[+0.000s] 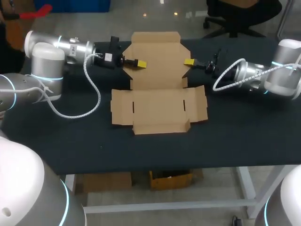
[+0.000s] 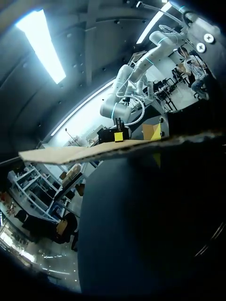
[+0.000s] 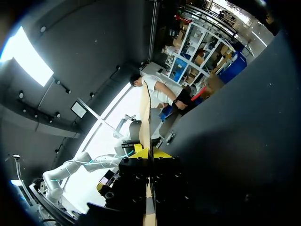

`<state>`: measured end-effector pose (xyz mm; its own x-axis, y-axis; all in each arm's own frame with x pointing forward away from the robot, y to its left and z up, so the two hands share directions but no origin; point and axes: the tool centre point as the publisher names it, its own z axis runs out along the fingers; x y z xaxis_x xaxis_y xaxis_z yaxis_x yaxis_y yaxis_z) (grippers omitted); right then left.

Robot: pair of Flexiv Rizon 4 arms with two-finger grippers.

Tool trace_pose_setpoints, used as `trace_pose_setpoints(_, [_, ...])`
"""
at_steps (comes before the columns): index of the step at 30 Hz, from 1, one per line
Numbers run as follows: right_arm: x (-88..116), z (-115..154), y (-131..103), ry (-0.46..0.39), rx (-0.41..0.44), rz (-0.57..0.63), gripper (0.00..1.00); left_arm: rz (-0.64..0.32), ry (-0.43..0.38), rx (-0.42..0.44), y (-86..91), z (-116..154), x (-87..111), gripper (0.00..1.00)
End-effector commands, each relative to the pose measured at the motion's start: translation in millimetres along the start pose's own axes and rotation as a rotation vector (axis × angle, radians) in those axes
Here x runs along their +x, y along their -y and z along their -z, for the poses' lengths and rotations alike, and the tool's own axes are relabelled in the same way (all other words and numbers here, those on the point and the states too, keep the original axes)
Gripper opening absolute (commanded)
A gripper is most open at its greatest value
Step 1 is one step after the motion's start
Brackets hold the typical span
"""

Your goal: Assemble the packaging by folding the flat box into shape, placing the metal phone stand inside, and closing the box properly

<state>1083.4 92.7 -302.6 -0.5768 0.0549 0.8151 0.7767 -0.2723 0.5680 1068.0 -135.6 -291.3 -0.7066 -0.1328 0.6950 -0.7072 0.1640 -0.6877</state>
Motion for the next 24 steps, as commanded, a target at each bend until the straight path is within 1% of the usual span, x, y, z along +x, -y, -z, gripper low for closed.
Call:
trace_pose_setpoints(1, [-4,-2,-1,-0.022,0.001,0.001,0.00,-0.005,-0.014,-0.001,0.8,-2,-4.7,0.00])
trace_pose_setpoints(11, [-5,0,-1,-0.028,-0.002,-0.004,0.00,-0.016,-0.029,0.000,1.5,-1,-4.3,0.00])
trace_pose_setpoints(12, [-5,1,-1,-0.029,-0.002,-0.004,0.05,-0.017,-0.030,0.001,2.1,0,-4.2,0.00])
trace_pose_setpoints(13, [-4,2,-1,-0.029,-0.002,-0.005,0.16,-0.021,-0.032,0.002,2.8,0,-4.1,0.00])
trace_pose_setpoints(15, [-2,4,-1,-0.027,-0.003,-0.002,0.43,-0.024,-0.033,0.005,4.7,2,-4.0,0.00])
trace_pose_setpoints(17, [0,8,-2,-0.013,-0.005,0.006,0.51,-0.031,-0.031,0.008,7.0,3,-4.2,0.00])
trace_pose_setpoints(18, [2,10,-3,-0.003,-0.004,0.010,0.62,-0.033,-0.029,0.008,8.4,4,-4.3,0.00])
trace_pose_setpoints(21, [7,20,-5,0.032,-0.007,0.023,0.68,-0.052,-0.023,0.007,13.5,6,-3.8,0.00])
trace_pose_setpoints(23, [11,27,-7,0.062,-0.009,0.034,0.69,-0.068,-0.021,0.006,17.3,7,-3.2,0.00])
trace_pose_setpoints(24, [14,31,-8,0.073,-0.010,0.038,0.69,-0.076,-0.025,0.005,19.5,8,-3.0,0.00])
